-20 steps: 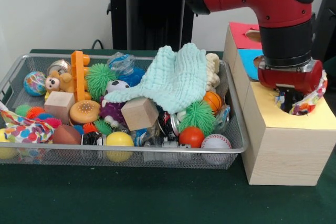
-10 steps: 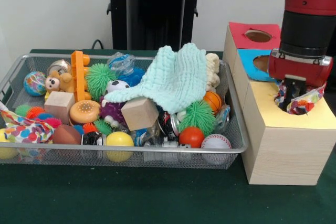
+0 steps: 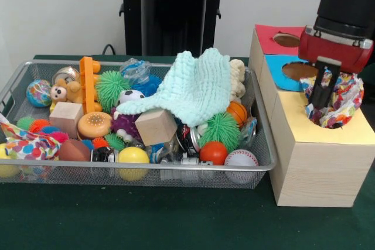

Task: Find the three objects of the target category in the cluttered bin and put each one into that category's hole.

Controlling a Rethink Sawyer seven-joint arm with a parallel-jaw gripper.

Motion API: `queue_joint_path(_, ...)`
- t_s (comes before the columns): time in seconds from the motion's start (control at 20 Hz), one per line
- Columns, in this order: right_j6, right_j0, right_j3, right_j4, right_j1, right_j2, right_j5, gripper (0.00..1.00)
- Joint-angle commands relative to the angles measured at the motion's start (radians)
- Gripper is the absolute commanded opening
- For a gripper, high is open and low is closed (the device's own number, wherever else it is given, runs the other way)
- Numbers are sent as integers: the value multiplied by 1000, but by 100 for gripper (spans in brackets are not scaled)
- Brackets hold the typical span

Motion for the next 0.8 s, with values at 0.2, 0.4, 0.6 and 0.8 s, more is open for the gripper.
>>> queue_joint_path(0.2, 90, -67, 79, 6, -90, 37, 220, 0)
queue_joint_path(0.4, 42, -137, 164, 60, -129, 164, 192, 0)
queue_joint_path(0.6, 18, -201, 312, 151, -178, 290, 194, 0)
queue_joint_path(0.8, 2, -267, 430, 245, -192, 409, 140, 0)
